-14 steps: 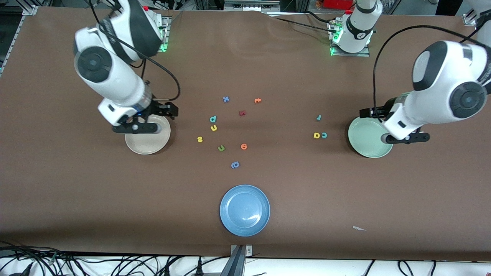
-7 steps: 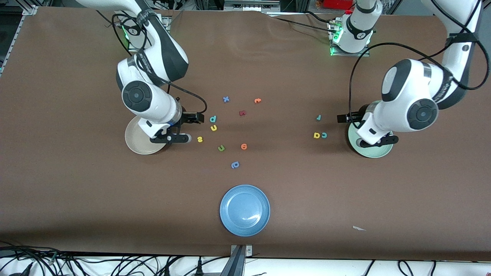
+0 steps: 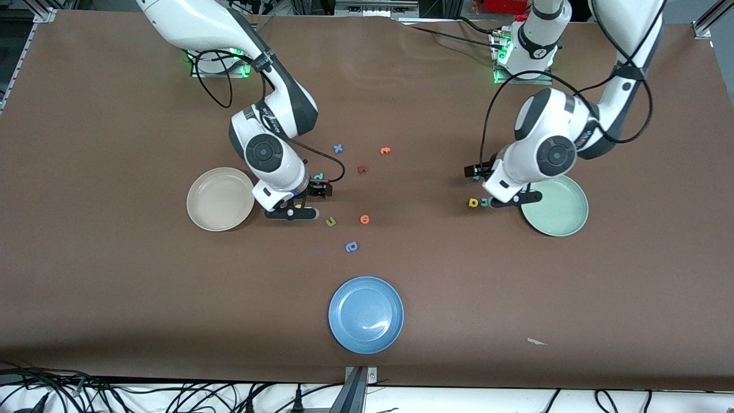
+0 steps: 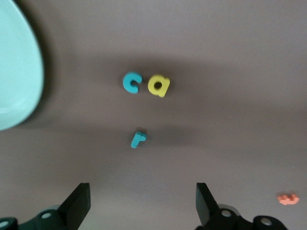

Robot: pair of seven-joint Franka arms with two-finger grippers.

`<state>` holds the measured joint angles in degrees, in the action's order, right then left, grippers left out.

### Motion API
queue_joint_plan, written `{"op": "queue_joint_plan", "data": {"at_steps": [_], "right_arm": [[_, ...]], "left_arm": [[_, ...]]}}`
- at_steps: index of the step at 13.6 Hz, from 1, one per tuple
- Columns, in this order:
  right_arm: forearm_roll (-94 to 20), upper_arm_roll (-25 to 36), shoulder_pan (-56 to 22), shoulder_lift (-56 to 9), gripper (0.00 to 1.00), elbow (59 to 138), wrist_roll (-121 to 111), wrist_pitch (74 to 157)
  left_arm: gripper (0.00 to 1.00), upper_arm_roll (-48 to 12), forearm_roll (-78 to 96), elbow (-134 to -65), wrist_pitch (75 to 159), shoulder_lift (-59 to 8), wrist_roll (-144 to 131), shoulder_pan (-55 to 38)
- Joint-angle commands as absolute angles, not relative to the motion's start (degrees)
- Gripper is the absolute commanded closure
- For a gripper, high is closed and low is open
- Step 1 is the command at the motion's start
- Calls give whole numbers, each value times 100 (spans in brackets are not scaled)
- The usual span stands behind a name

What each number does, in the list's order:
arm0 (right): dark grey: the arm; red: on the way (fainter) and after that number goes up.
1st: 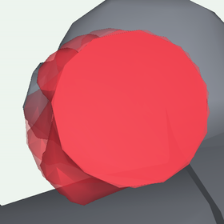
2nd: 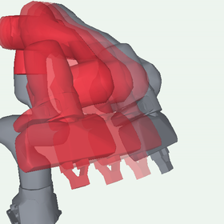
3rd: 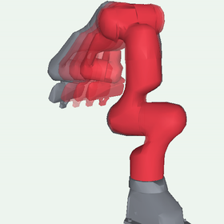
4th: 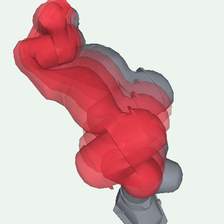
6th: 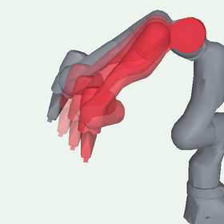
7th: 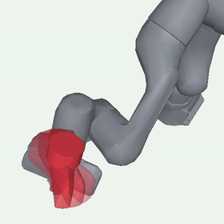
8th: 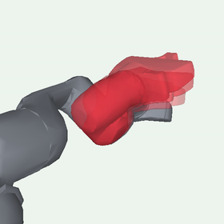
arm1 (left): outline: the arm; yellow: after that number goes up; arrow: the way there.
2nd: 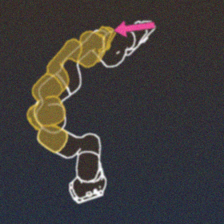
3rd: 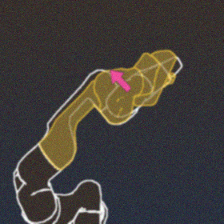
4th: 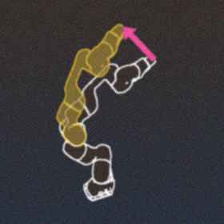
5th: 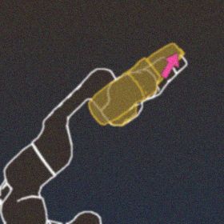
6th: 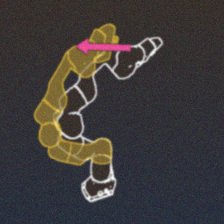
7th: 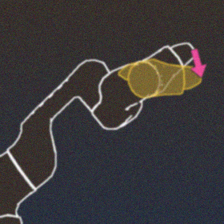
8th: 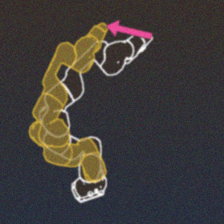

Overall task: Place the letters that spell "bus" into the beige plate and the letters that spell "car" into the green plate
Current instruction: 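Reach the right gripper to yellow u while the left gripper reaches blue r, then grasp the yellow u with the right gripper while the left gripper grasps blue r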

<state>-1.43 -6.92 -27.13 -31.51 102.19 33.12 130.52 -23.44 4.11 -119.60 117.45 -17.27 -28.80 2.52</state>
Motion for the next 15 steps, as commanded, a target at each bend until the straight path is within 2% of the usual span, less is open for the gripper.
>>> {"op": "queue_joint_plan", "data": {"at_steps": [1,4,6,7,9,11,14,15], "right_arm": [[280,-624,-2848,-3015,28,10739,3612,13482],[334,-624,-2856,-3023,28,11055,3778,13946],[334,-624,-2961,-3050,28,11127,3954,14159],[334,-624,-2971,-3050,28,11127,4025,14168],[334,-624,-3049,-3146,28,11127,4060,14255],[334,-624,-3102,-3234,28,11127,4209,14449],[395,-624,-3138,-3243,47,11136,4219,14458],[509,-624,-3138,-3252,49,11136,4219,14458]], "left_arm": [[4,-2399,475,-12497,12251,-1617,-2936,299],[5,-2391,431,-12595,12357,-1801,-2944,334],[5,-2373,422,-12586,12751,-2003,-3110,369],[7,-2373,404,-12586,12910,-2117,-3242,360],[17,-2364,178,-12595,12981,-2258,-3261,360],[17,-2364,-210,-12595,12981,-2425,-3357,369],[21,-2364,-220,-12595,12981,-2496,-3392,378],[25,-2364,-220,-12595,12990,-2531,-3401,378]]}}
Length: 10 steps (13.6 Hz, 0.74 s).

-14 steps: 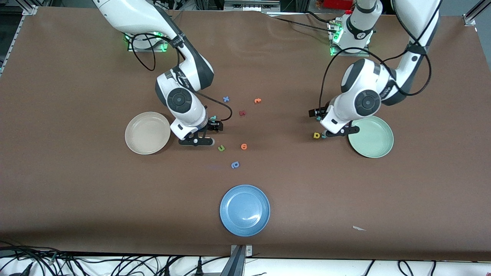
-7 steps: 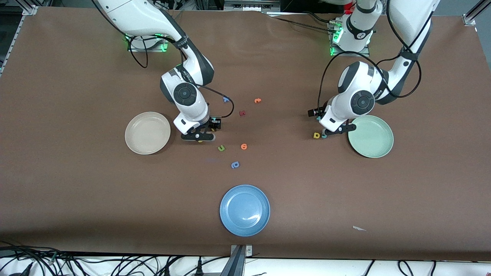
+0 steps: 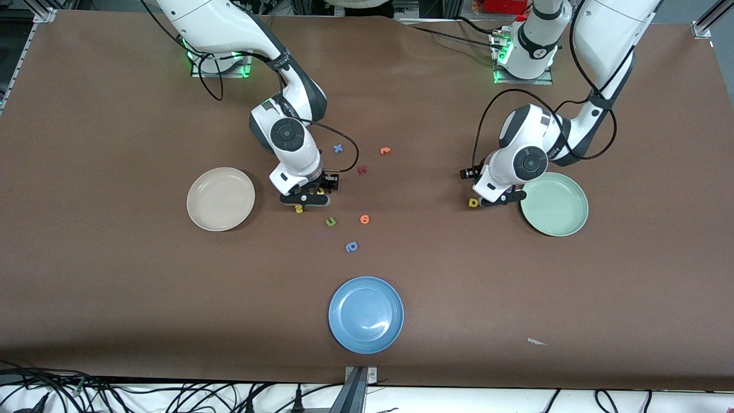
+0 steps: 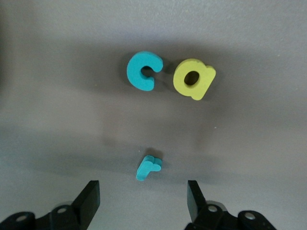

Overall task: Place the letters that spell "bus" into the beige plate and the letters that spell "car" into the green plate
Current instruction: 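Grasp the yellow u with the right gripper while the left gripper grasps blue r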

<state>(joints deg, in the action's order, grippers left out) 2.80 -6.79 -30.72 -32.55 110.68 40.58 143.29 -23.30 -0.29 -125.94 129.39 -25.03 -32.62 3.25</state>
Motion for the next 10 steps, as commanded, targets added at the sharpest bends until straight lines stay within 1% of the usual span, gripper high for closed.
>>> {"op": "queue_joint_plan", "data": {"at_steps": [1,2,6,9,10], "right_arm": [[588,-624,-3138,-3287,49,11136,4227,14467],[589,-624,-3146,-3313,49,11136,4236,14493],[606,-624,-3190,-3366,50,11162,4315,14642],[615,-615,-3190,-3366,60,11206,4315,14669],[624,-615,-3190,-3375,68,11215,4315,14695]], "left_arm": [[28,-2356,-220,-12595,13025,-2583,-3393,378],[32,-2347,-220,-12603,13069,-2610,-3393,387],[41,-2347,-220,-12604,13069,-2628,-3384,466],[50,-2347,-229,-12604,13139,-2628,-3392,466],[50,-2347,-229,-12604,13288,-2645,-3401,466]]}}
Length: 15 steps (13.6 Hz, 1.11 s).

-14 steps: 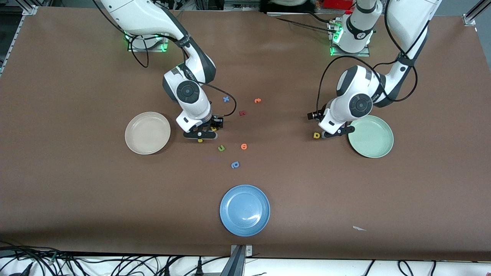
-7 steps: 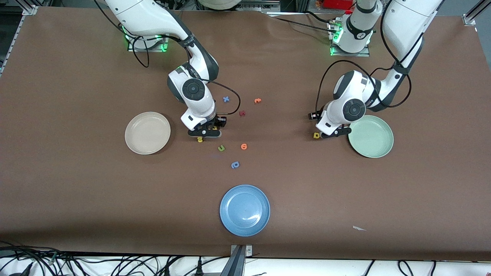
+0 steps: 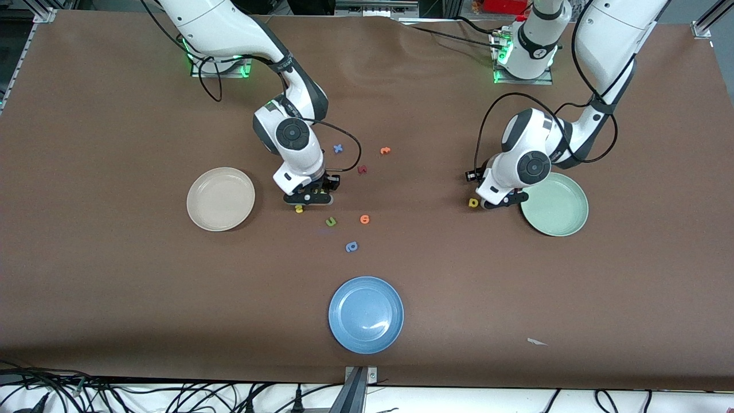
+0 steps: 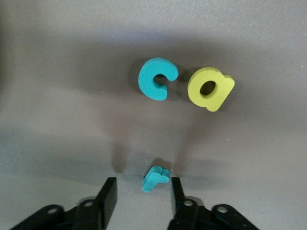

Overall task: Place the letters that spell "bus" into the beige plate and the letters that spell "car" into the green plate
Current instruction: 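Grasp the yellow u with the right gripper while the left gripper grasps blue r, then place the u on the white plate while the left gripper places r on green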

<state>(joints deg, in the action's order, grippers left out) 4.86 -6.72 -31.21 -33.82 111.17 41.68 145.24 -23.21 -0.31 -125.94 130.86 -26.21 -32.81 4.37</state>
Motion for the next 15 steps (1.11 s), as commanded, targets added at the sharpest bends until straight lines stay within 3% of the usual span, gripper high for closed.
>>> {"op": "queue_joint_plan", "data": {"at_steps": [1,3,6,10,13,15], "right_arm": [[624,-615,-3190,-3375,73,11224,4315,14695],[624,-615,-3190,-3375,80,11215,4315,14695],[633,-528,-3190,-3087,81,11189,4254,14477],[650,-194,-3173,-2673,81,11197,3992,13748],[642,349,-3147,-2356,81,11206,3159,13010],[642,763,-3138,-2233,81,11442,2473,12893]], "left_arm": [[51,-2347,-229,-12604,13341,-2672,-3401,466],[51,-2347,-229,-12604,13351,-2716,-3401,466],[52,-2347,-229,-12604,13351,-2716,-3401,466],[72,-2347,-229,-12630,13342,-2707,-3445,466],[92,-2347,-229,-12621,13307,-2698,-3445,466],[98,-2347,-229,-12595,13272,-2672,-3445,466]]}}
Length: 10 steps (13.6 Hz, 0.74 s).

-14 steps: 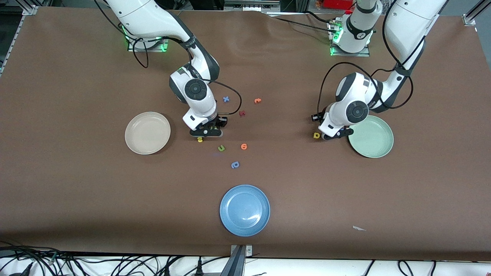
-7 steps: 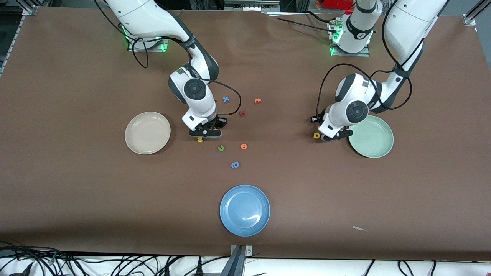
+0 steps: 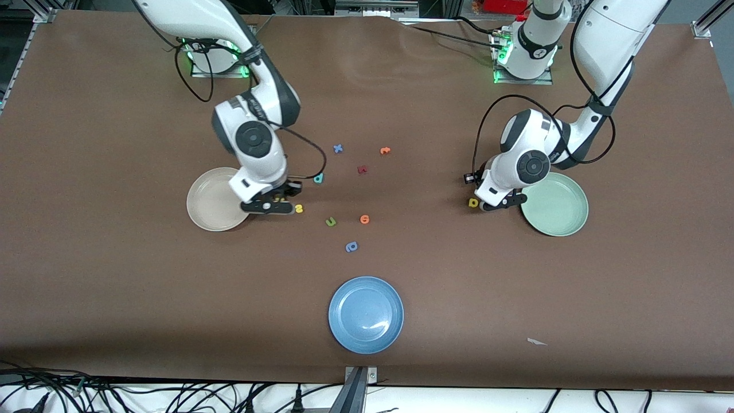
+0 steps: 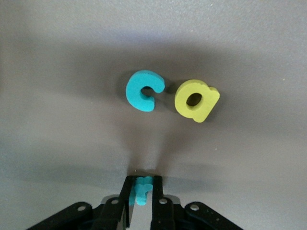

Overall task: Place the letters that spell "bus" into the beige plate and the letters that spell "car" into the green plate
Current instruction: 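Place the u on the white plate while the left gripper places r on green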

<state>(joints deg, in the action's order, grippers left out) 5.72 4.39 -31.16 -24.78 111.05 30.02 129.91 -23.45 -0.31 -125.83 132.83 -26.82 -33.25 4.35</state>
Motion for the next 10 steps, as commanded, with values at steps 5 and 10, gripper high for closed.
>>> {"op": "queue_joint_plan", "data": {"at_steps": [5,10], "right_arm": [[615,1248,-3129,-2092,75,12892,2294,14667],[598,1248,-3129,-1925,1,12561,2268,14135]], "left_arm": [[99,-2364,-229,-11955,11957,-2251,-3323,676],[100,-2338,-246,-11329,11039,-2241,-2200,1536]]}}
